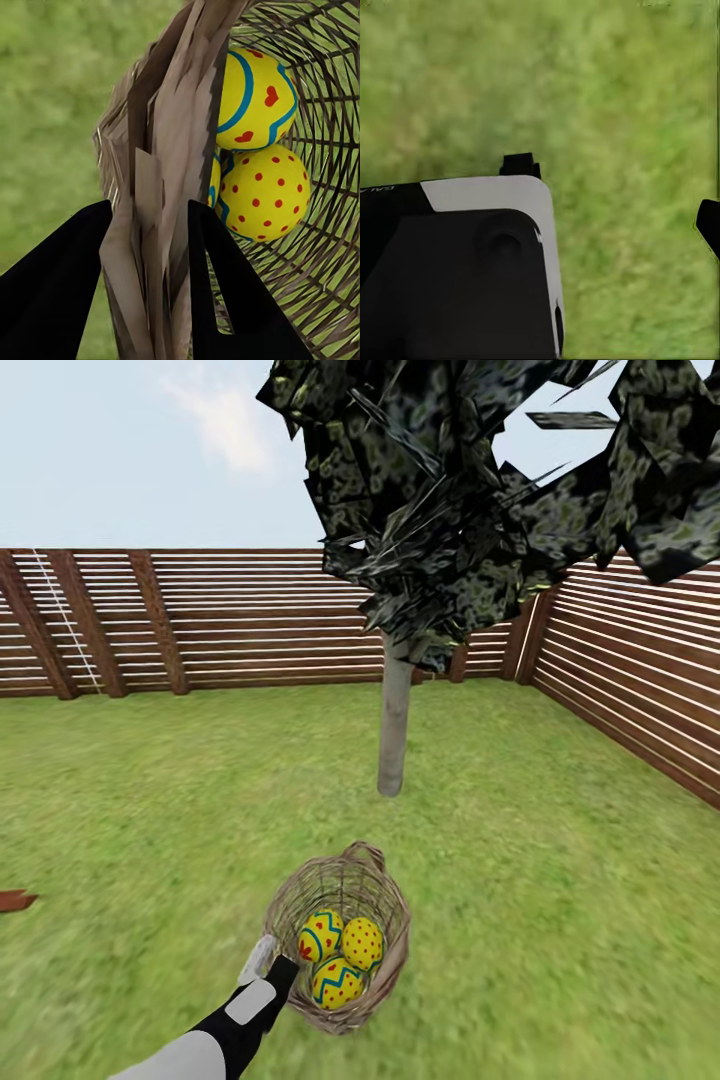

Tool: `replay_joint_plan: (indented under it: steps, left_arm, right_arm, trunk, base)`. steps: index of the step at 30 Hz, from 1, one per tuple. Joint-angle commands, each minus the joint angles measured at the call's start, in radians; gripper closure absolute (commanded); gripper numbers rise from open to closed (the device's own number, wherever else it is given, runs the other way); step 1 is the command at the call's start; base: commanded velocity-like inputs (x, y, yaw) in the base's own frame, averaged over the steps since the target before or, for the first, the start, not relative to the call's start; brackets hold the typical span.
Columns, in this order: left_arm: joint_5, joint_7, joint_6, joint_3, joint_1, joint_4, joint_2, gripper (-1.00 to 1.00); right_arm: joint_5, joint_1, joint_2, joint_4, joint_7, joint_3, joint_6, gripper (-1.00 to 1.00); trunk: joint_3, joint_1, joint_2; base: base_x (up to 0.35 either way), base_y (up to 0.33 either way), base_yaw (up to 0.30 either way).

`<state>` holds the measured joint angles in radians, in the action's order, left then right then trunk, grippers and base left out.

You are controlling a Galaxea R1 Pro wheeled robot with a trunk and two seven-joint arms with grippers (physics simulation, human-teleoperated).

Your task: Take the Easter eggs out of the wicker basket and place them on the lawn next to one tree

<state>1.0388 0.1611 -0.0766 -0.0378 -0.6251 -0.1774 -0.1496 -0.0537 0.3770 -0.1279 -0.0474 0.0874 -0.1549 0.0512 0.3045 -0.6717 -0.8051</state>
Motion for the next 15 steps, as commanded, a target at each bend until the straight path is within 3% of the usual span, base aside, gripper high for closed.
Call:
replay_joint_plan:
  steps: [1,15]
  left_arm:
    - [0.0,0.003,-0.002,-0.004,-0.001,-0.002,-0.001,1.0]
    - [0.0,0.003,-0.002,-0.004,-0.001,-0.002,-0.002,1.0]
  right_arm:
    - [-0.004,-0.004,-0.001,-0.003,0.003,-0.008,-0.018,-1.0]
    - [-0.014,-0.02,-0.001,0.01,0.006,-0.008,-0.041,-1.0]
  trunk:
    - [0.001,-0.001,-0.001]
    - [0.001,-0.001,-0.001]
  base:
    - [0.306,-0.094,0.0]
    - [0.307,-0.093,0.0]
